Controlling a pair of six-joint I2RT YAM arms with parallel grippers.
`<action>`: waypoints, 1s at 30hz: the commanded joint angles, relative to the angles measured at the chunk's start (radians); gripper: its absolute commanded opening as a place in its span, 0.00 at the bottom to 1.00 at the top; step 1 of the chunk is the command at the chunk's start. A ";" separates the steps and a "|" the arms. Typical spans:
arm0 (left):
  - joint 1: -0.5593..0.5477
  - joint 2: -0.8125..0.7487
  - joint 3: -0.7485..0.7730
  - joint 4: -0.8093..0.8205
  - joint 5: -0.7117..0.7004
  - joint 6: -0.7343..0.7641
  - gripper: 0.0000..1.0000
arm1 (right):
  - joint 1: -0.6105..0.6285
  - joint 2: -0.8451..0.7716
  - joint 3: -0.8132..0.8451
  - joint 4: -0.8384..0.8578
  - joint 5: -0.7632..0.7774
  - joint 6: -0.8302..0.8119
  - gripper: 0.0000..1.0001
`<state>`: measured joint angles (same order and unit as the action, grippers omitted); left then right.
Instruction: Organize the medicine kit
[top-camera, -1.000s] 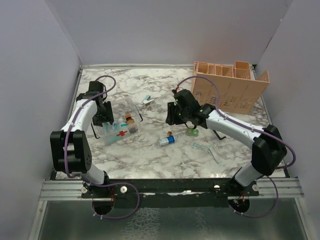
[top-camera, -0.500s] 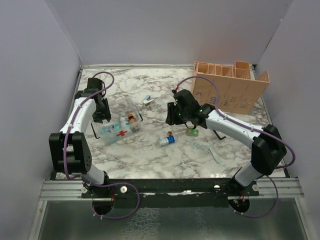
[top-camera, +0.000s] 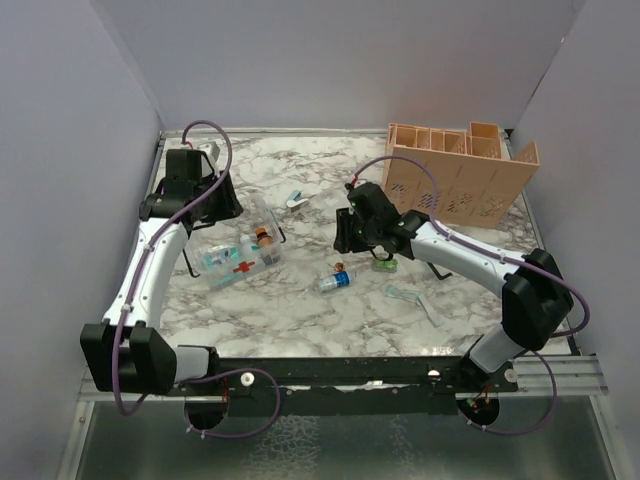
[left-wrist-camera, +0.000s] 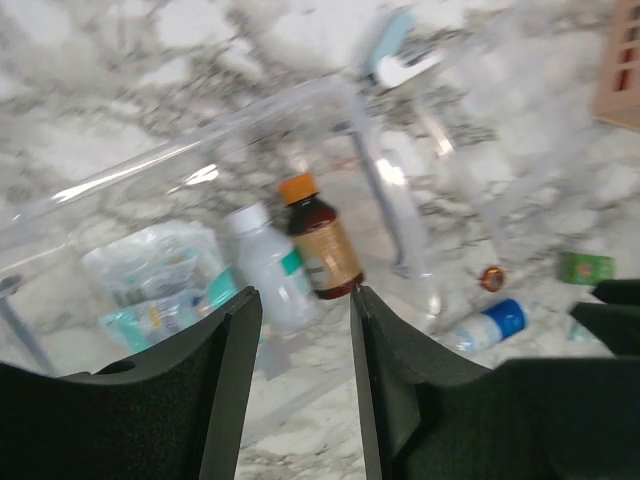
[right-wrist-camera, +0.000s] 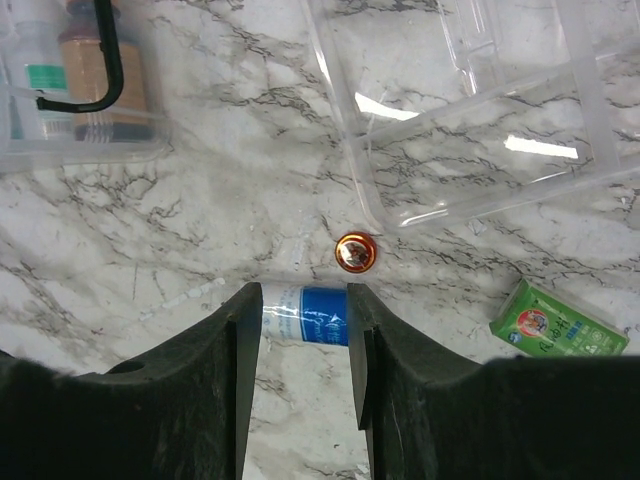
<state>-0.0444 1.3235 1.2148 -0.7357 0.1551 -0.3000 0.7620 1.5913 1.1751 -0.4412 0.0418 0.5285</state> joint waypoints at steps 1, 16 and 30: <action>-0.059 -0.103 -0.012 0.226 0.220 -0.003 0.46 | 0.002 -0.023 -0.026 0.004 0.089 0.025 0.40; -0.447 -0.127 -0.220 0.713 0.367 -0.094 0.93 | -0.113 -0.276 -0.141 -0.086 0.372 0.217 0.41; -0.666 0.176 -0.217 0.629 0.216 0.253 0.99 | -0.193 -0.451 -0.171 -0.286 0.581 0.287 0.42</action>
<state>-0.7013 1.4242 0.9825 -0.0437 0.4519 -0.2241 0.6113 1.1988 1.0218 -0.6586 0.5220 0.8043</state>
